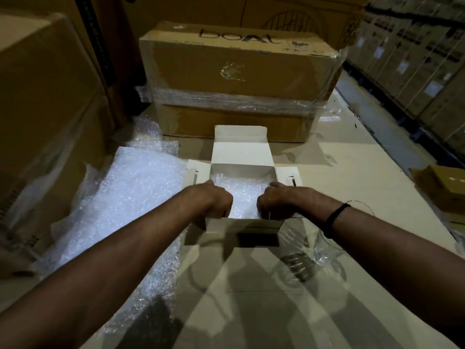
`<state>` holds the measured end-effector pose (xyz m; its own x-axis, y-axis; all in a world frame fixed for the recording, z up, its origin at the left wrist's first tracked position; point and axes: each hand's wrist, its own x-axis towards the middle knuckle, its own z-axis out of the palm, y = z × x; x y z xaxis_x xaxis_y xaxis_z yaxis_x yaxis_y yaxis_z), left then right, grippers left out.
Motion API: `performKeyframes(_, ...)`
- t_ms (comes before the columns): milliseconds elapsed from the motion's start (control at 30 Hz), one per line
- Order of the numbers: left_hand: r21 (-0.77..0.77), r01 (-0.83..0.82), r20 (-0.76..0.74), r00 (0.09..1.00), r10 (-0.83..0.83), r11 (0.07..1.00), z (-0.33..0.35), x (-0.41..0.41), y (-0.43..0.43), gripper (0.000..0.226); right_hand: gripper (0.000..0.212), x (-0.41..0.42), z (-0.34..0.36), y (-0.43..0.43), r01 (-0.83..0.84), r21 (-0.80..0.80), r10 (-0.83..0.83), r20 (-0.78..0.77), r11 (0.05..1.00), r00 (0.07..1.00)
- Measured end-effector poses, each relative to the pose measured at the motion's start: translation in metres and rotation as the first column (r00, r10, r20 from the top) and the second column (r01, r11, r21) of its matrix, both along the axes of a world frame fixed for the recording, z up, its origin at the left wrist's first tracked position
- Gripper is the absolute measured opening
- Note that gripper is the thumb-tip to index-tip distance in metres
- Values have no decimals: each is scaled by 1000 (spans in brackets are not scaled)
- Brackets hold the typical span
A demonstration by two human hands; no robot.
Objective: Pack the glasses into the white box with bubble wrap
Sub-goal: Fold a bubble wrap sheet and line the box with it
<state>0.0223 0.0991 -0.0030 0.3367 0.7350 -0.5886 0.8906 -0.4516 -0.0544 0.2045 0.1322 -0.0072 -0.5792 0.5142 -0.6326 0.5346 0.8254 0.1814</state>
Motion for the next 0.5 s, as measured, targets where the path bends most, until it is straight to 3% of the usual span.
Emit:
performKeyframes(67, -28, -17, -32, 999, 16, 999, -7, -3, 3, 23, 24, -7, 4, 2, 82, -40, -80, 43, 996, 996)
performKeyframes(167, 43, -60, 85, 995, 56, 997, 4, -3, 7, 30, 33, -16, 5, 15, 289, -113, -287, 34, 951, 957)
performKeyframes(233, 229, 18, -29, 1000, -11, 973, 5, -4, 11, 21, 46, -17, 2, 22, 193, 80, -196, 39, 978, 980)
performKeyframes(300, 315, 73, -228, 974, 0, 946, -1, -6, 10, 34, 62, -15, -3, 21, 59, 269, -86, 90, 961, 992)
performKeyframes(400, 336, 76, -356, 933, 52, 939, -15, -2, 7, 31, 59, -12, -16, 17, 108, 297, -138, 81, 949, 987)
performKeyframes(500, 317, 51, -383, 920, 79, 947, -22, 4, 7, 29, 44, -17, -28, 15, 126, 314, -161, 89, 941, 983)
